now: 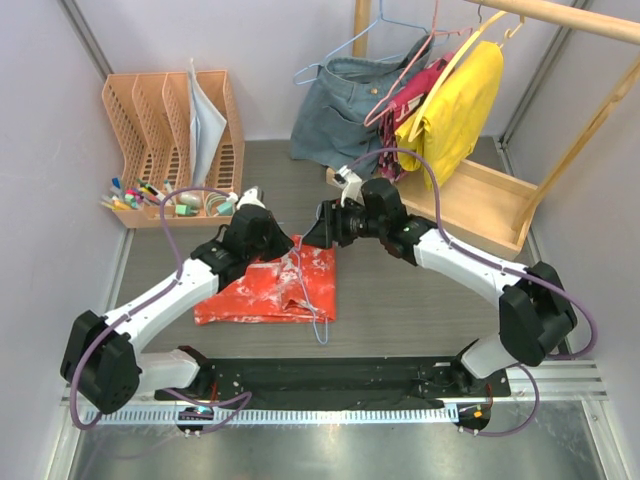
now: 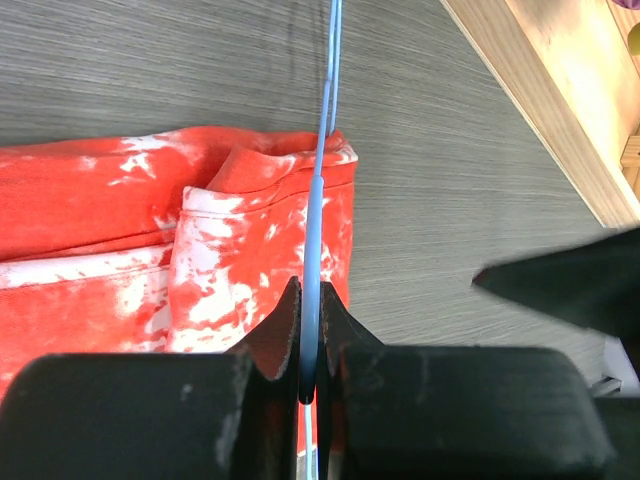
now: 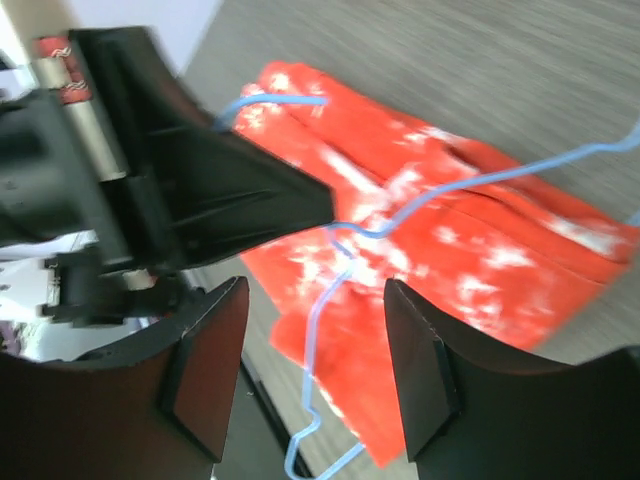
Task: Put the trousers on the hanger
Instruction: Place trousers on hanger
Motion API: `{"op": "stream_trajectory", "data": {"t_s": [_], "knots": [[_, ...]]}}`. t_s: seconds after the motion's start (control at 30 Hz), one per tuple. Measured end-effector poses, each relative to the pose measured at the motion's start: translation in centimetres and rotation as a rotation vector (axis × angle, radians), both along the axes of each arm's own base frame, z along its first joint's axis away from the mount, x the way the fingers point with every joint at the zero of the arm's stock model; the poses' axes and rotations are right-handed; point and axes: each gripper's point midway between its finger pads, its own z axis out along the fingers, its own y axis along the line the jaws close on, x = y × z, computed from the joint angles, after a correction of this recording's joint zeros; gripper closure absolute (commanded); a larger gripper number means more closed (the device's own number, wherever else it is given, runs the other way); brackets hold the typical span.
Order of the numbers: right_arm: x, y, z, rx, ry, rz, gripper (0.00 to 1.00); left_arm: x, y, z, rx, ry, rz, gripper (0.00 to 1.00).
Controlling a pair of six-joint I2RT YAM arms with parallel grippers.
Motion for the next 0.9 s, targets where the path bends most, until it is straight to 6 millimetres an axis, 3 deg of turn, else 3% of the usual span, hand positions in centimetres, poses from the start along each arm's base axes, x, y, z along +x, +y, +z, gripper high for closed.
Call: {"op": "stream_trajectory", "data": {"t_s": [0.1, 0.4, 0.67, 0.77, 0.8, 0.83, 0.87, 0.9], "knots": [[-1.4, 0.8, -0.3, 0.031, 0.036, 0.027, 0.39, 0.1, -0.1, 0.0, 0.001, 0.002, -0.001, 1.00], [-2.9, 2.4, -6.1, -0.038, 0.204, 0.048, 0.45, 0.4, -0.4, 0.3, -0.002, -0.001, -0.004, 1.00], [-3.4, 3.9, -6.4, -0.013, 0.234, 0.033, 0.57, 0.6, -0.6, 0.2, -0.001, 0.005, -0.002, 1.00], [-3.1, 4.3, -6.6, 0.005, 0.263, 0.012, 0.70, 0.6, -0.7, 0.2, -0.002, 0.004, -0.002, 1.00], [-3.0, 4.4, -6.9, 0.006, 0.274, 0.005, 0.82, 0.6, -0.6, 0.2, -0.002, 0.005, -0.002, 0.99], [-2.9, 4.5, -7.2, 0.006, 0.290, -0.004, 0.86, 0.6, -0.7, 0.2, -0.002, 0.005, -0.002, 0.96], [-2.8, 4.5, -7.6, 0.004, 0.307, -0.014, 0.92, 0.6, -0.7, 0.2, -0.002, 0.005, -0.002, 0.83], [-2.7, 4.5, -7.9, 0.007, 0.328, -0.026, 0.99, 0.6, -0.6, 0.1, 0.001, 0.007, -0.002, 0.76]]}}
